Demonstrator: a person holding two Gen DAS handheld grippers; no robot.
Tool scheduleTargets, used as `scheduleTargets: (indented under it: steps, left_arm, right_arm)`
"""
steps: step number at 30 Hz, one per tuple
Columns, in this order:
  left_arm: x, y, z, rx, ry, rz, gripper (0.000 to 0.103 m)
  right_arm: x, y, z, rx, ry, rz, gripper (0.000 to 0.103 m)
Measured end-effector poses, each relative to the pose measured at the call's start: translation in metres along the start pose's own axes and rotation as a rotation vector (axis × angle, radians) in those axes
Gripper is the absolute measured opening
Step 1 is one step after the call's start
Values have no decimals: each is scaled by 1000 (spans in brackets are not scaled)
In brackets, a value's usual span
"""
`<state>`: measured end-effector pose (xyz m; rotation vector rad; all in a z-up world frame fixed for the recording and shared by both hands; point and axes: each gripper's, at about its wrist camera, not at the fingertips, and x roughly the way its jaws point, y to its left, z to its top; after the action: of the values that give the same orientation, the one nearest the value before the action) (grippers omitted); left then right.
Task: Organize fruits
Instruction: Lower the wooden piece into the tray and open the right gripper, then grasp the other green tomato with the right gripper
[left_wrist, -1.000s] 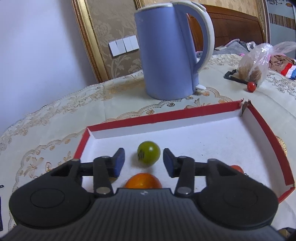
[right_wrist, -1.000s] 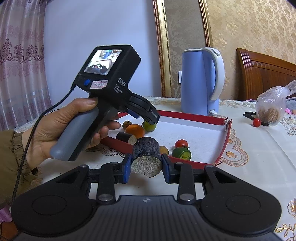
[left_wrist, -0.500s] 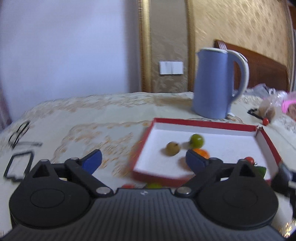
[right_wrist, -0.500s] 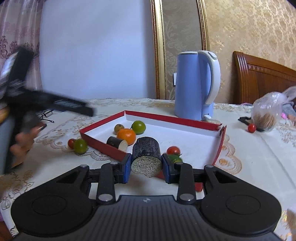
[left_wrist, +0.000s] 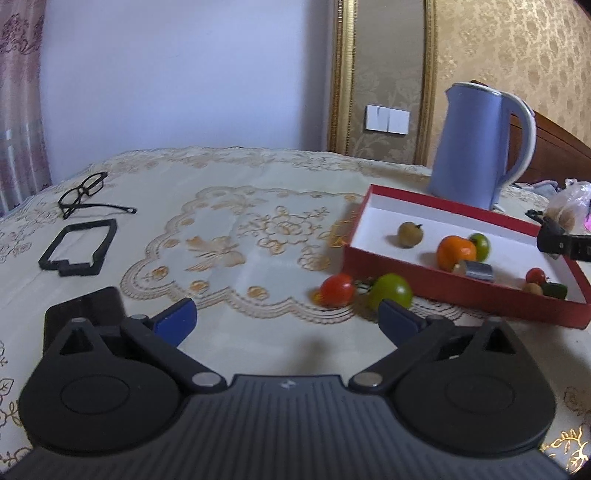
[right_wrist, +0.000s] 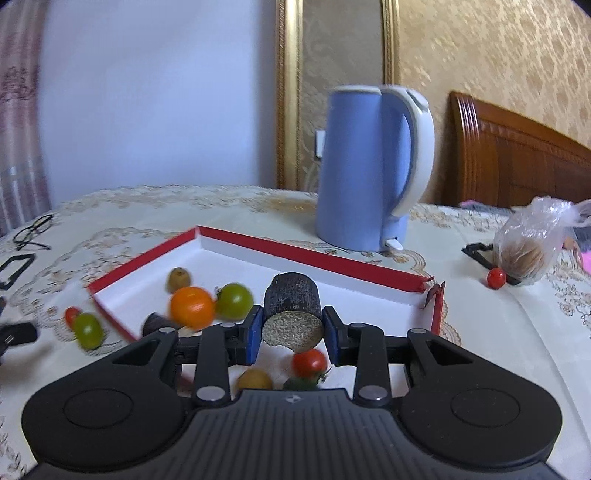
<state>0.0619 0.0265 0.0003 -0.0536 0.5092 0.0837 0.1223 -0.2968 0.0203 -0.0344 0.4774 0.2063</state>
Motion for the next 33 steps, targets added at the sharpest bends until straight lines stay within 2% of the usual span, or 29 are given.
scheduleTargets:
  steps: [4,10,13,15,16,18,19,21,23,25,28,30,32,33]
  left_arm:
    - [-6,10,-1,-18,-25,14,103]
    - [-16,22,-1,-51,-101,111,103]
    - [-15,30,-1,-95,-98,107,103]
    - [-14,36,-2,-134,-102,100,103]
    - [-15,39,-2,-152,-105,101,103]
    - [-13,45,-2,-185,-94,99,103]
    - [-11,48,-2,-204,-82,94,103]
    - [-8,56,-2,-249,-58,79,103]
    - [-5,63,-2,-290,-37,53,103]
    - [-2,68,-3,-324,-21,41,103]
    - [-3,70,-4,-335,-20,36,103]
    - [-4,69,-4,-324,-24,39,103]
    - [-4,67,-4,-314,-31,44,103]
    - [-5,66,-4,-309,-34,46,103]
  right_arm:
    - [20,-8,8,27,22,-54,33]
    - [40,-20,14,94,48,-123,33]
    - [43,-21,15,107,65,-163,53]
    - [30,-16,14,114,34,-163,68]
    - [20,-9,12,107,10,-128,71]
    - [0,7,8,77,-38,-32,86]
    - [-10,17,5,60,-65,22,88]
    - [-26,36,-2,13,-95,133,89]
    - [-35,58,-11,-49,-116,202,89]
    - [-39,85,-20,-143,-124,250,89]
    - [-32,116,-26,-248,-67,284,87]
    - [-22,132,-26,-294,-8,316,69]
    - [-12,143,-25,-323,32,327,58]
    - [-9,149,-26,-337,43,329,57]
